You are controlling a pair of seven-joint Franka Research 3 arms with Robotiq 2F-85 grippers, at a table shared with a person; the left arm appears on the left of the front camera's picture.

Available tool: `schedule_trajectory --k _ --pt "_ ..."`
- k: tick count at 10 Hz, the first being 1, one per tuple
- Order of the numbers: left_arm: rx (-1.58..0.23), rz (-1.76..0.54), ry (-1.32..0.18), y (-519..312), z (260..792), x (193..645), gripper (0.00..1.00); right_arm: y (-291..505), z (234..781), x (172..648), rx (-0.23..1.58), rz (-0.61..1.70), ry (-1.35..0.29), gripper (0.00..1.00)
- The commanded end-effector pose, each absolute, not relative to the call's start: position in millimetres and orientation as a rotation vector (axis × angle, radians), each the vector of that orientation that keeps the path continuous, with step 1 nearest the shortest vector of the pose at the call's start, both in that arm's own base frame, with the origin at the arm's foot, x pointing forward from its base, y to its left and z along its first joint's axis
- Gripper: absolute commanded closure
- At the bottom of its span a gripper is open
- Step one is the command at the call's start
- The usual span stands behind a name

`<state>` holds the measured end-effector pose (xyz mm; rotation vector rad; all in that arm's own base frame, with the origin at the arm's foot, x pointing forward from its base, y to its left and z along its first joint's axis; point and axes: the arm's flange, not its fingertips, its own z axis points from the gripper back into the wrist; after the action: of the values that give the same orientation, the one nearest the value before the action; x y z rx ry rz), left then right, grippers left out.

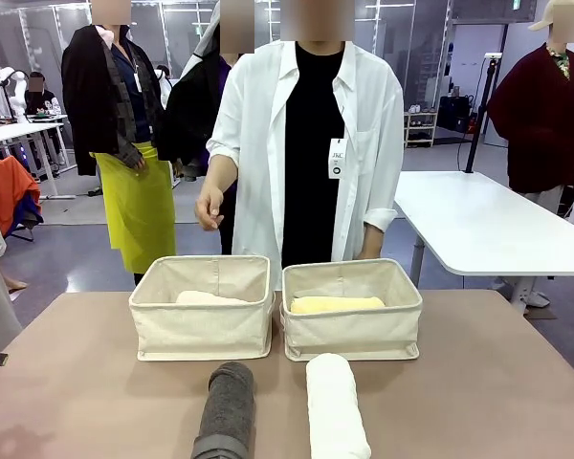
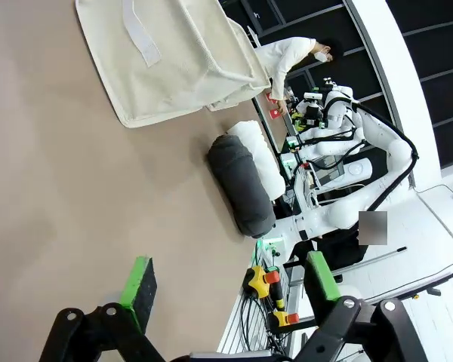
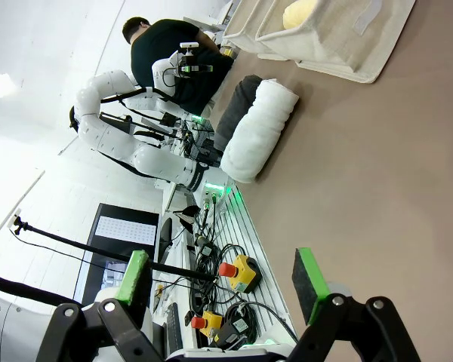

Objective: Divide the towels into two baskets.
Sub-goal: Pick up one hotel-folded towel from the bottom of the table and place it in the Fabric basket indicated by the person.

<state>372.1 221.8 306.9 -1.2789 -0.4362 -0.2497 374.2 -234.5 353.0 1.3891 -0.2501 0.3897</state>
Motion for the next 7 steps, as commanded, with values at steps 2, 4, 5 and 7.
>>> schedule_trajectory --k 2,4,5,7 --pt "-1.288 -0.261 -0.437 225.0 308.6 372.2 0.00 -230.7 354.9 371.1 1.379 0.379 -0.249 0.05" --pt "-1.288 -0.261 -0.437 225.0 308.6 372.2 0.00 -230.7 354.9 371.1 1.379 0.379 -0.249 0.05" --pt "-1.288 -0.261 -0.437 225.0 308.6 372.2 0.00 -230.7 354.9 371.1 1.379 0.379 -0.249 0.05" --pt "-1.288 -0.261 -0.437 225.0 308.6 372.2 0.00 -230.7 354.9 371.1 1.379 0.379 -0.249 0.05"
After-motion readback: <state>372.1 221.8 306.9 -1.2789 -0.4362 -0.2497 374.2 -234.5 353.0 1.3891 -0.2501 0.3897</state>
